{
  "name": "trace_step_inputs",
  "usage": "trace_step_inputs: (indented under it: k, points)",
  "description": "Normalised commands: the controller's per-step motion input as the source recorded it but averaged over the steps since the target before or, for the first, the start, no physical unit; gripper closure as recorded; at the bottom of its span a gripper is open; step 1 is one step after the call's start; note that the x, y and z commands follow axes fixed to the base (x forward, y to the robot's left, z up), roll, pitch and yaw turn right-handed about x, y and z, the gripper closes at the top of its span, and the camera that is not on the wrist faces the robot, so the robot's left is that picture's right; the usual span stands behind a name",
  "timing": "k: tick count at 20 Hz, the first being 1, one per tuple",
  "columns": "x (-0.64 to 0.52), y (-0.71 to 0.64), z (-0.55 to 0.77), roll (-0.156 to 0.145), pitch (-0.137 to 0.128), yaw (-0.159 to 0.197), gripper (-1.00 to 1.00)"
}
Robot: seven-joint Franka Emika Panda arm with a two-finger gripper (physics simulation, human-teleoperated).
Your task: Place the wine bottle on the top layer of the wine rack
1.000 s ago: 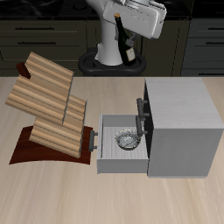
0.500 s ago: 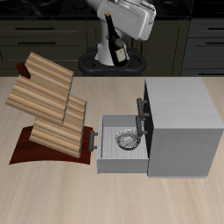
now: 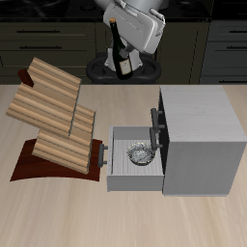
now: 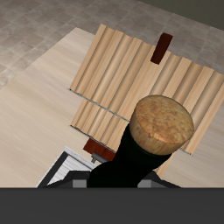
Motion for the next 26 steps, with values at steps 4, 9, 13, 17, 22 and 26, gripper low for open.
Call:
trace_step_inputs:
  k: [4,9,13,17,22,26]
  points:
    - [0.14,-0.16,0.02,-0.056,0.009,-0.032,1.0]
    - [0.05,-0.32,0.02,-0.066,-0.015,-0.102,1.0]
    - [-0.04,-0.26,-0.07,-0.05,-0.012,-0.07,1.0]
    - [-0.05,-0.33,-0.16,-0.073,-0.007,-0.079,1.0]
    - [-0.03,-0.37,-0.11,-0.095,0.007,-0.116,1.0]
    - [0.0,-0.26,-0.13,-0.074,0.019,-0.065,1.0]
